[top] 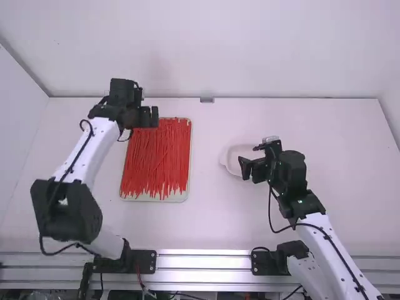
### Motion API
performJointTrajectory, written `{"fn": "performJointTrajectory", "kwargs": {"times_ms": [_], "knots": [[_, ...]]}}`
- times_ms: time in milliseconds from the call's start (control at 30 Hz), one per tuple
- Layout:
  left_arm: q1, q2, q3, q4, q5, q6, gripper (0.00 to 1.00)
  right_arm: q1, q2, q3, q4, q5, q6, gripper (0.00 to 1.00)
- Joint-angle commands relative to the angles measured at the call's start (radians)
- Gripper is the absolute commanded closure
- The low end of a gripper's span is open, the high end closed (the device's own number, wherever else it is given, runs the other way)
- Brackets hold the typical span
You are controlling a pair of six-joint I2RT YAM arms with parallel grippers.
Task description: Fasten the cable tie
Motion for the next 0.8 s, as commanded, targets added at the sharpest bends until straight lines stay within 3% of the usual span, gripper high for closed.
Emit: {"fn": "performJointTrajectory", "kwargs": {"times_ms": [0, 400, 767], "knots": [[-0.007, 0.082, 0.061, -0.015, -0.016, 0.009, 0.01, 0.002, 0.005, 0.043, -0.006, -0.007, -0.003, 0.01], [-0.007, 0.261, 0.088, 0.110, -0.060, 0.051, 0.01, 0.004, 0.005, 0.043, -0.013, -0.006, -0.003, 0.01], [0.005, 0.343, 0.088, 0.128, -0.085, 0.050, 0.01, 0.002, 0.005, 0.043, -0.013, -0.006, -0.003, 0.01]]}}
